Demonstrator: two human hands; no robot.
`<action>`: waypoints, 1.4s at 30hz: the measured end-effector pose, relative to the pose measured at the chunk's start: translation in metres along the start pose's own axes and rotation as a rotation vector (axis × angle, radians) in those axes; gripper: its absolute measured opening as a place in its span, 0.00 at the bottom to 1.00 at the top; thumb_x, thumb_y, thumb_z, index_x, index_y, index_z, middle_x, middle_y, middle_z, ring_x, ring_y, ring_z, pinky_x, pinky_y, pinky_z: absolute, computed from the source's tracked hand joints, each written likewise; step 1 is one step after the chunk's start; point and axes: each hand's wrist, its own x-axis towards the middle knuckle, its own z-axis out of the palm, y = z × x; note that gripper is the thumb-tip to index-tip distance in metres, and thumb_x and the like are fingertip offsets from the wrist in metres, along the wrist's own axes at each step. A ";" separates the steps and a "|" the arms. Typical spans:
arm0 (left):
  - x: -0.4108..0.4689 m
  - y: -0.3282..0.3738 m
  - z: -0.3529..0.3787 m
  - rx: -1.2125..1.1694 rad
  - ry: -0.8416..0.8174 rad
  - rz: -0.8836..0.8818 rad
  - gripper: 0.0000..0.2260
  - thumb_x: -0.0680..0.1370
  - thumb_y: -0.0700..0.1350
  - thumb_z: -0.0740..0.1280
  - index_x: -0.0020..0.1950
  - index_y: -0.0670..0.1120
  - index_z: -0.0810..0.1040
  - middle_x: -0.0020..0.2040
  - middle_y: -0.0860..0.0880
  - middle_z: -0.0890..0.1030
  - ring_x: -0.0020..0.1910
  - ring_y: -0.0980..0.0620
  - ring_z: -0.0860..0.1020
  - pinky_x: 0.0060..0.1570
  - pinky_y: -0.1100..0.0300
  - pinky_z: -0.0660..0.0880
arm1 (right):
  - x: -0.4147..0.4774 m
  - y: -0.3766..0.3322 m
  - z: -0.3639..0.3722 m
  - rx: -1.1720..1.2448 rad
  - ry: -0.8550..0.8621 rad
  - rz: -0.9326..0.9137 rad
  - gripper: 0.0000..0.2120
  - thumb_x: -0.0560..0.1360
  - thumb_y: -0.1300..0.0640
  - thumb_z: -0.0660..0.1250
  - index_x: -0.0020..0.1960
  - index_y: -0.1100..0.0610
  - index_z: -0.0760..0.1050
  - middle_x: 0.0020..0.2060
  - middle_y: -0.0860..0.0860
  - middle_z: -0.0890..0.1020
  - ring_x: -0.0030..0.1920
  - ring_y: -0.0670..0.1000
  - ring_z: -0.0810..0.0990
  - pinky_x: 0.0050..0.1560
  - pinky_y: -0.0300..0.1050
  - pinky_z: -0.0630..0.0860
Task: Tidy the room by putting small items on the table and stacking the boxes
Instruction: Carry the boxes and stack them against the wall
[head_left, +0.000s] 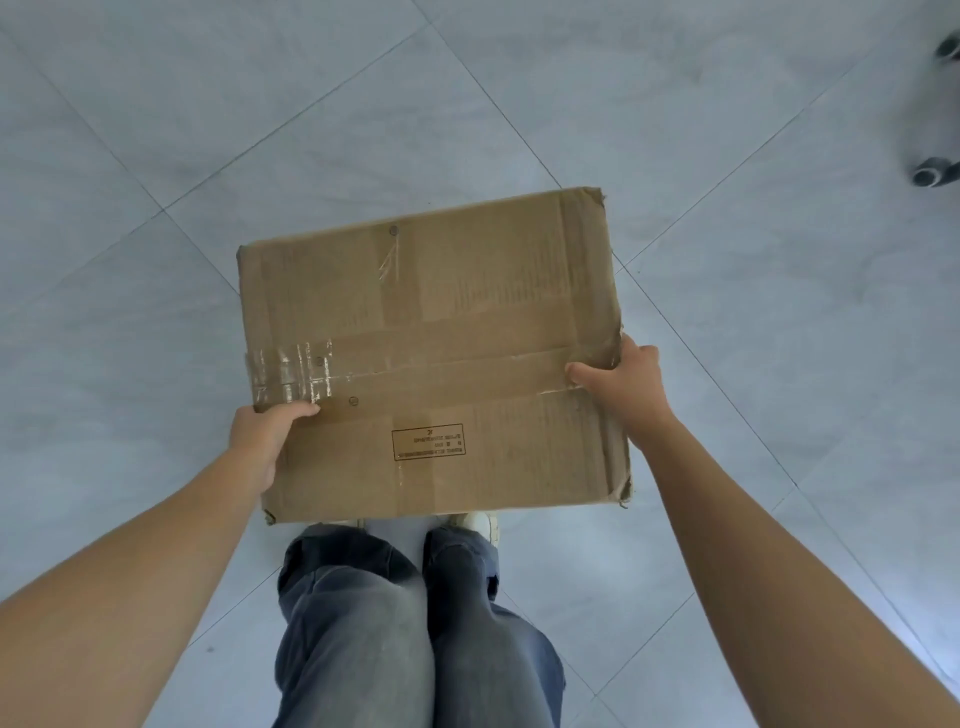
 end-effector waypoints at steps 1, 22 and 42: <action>0.000 -0.003 -0.004 -0.008 0.001 0.021 0.34 0.70 0.45 0.75 0.71 0.40 0.64 0.68 0.42 0.71 0.65 0.42 0.71 0.63 0.46 0.69 | -0.002 -0.001 0.001 0.023 0.002 0.007 0.17 0.64 0.50 0.68 0.52 0.49 0.70 0.53 0.52 0.68 0.57 0.56 0.73 0.58 0.54 0.74; -0.224 0.097 -0.133 -0.017 -0.137 0.334 0.05 0.77 0.33 0.61 0.45 0.39 0.76 0.37 0.45 0.74 0.36 0.47 0.73 0.40 0.57 0.70 | -0.221 -0.068 -0.111 0.413 0.455 0.170 0.16 0.76 0.58 0.58 0.62 0.62 0.65 0.39 0.48 0.69 0.47 0.53 0.69 0.47 0.46 0.65; -0.470 0.056 -0.073 0.506 -0.572 0.808 0.06 0.74 0.36 0.68 0.37 0.37 0.76 0.35 0.43 0.76 0.35 0.45 0.74 0.42 0.56 0.71 | -0.541 0.135 -0.155 1.053 0.899 0.546 0.08 0.73 0.67 0.62 0.52 0.61 0.68 0.47 0.56 0.73 0.45 0.55 0.72 0.46 0.47 0.69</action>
